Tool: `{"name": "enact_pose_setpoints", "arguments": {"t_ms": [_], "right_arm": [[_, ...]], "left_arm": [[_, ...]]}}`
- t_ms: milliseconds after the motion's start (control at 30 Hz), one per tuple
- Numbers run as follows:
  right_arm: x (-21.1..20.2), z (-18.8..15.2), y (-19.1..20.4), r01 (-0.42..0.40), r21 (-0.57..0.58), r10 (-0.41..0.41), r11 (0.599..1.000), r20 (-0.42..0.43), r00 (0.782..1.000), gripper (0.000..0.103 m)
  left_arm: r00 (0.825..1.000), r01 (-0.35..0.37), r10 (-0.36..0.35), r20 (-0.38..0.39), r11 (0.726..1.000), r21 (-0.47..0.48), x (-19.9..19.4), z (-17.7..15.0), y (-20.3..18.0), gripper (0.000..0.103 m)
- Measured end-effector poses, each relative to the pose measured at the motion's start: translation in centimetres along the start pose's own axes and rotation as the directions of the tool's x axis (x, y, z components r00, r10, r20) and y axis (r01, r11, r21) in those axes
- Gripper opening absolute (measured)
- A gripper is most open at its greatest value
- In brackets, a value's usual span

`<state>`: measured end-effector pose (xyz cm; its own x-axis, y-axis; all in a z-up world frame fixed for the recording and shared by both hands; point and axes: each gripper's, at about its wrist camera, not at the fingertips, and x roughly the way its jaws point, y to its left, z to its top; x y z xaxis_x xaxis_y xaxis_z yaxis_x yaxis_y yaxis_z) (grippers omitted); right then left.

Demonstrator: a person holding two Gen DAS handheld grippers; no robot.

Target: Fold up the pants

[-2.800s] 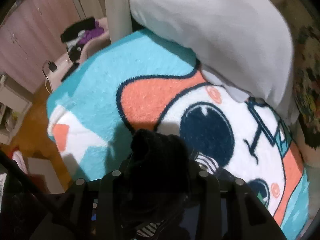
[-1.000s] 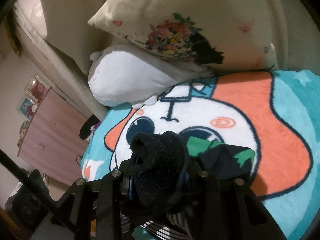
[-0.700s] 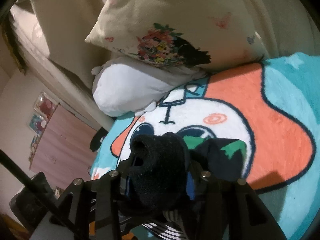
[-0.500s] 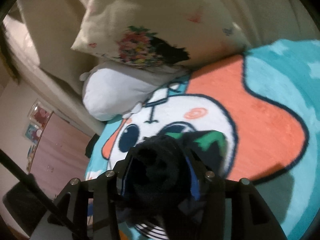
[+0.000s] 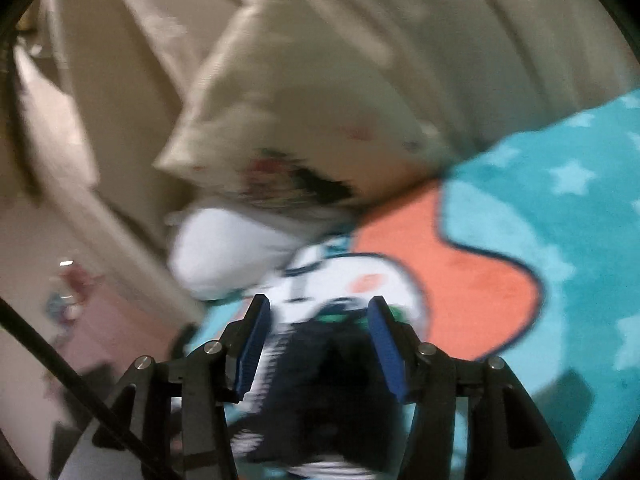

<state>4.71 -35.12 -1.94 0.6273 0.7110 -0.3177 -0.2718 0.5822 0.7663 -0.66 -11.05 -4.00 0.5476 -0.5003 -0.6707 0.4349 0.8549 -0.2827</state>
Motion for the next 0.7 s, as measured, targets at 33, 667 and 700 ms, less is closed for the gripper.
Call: {"name": "enact_pose_setpoints", "arguments": {"t_ms": [33, 667, 700], "right_arm": [[0.6, -0.2, 0.4, -0.041, 0.008, 0.041, 0.999, -0.031, 0.999, 0.055], [-0.3, -2.4, 0.4, 0.222, -0.08, -0.223, 0.972, -0.003, 0.975, 0.04], [-0.8, -2.8, 1.0, 0.216, -0.1, -0.216, 0.971, 0.012, 0.976, 0.04]], "left_arm": [[1.0, -0.009, 0.009, -0.014, 1.0, 0.005, 0.7, -0.4, -0.2, 0.057], [0.999, 0.037, -0.038, -0.021, 0.998, -0.047, -2.4, 0.7, 2.7, 0.065], [1.0, 0.02, -0.021, -0.011, 0.997, -0.077, -2.6, 1.2, 3.5, 0.065]]}}
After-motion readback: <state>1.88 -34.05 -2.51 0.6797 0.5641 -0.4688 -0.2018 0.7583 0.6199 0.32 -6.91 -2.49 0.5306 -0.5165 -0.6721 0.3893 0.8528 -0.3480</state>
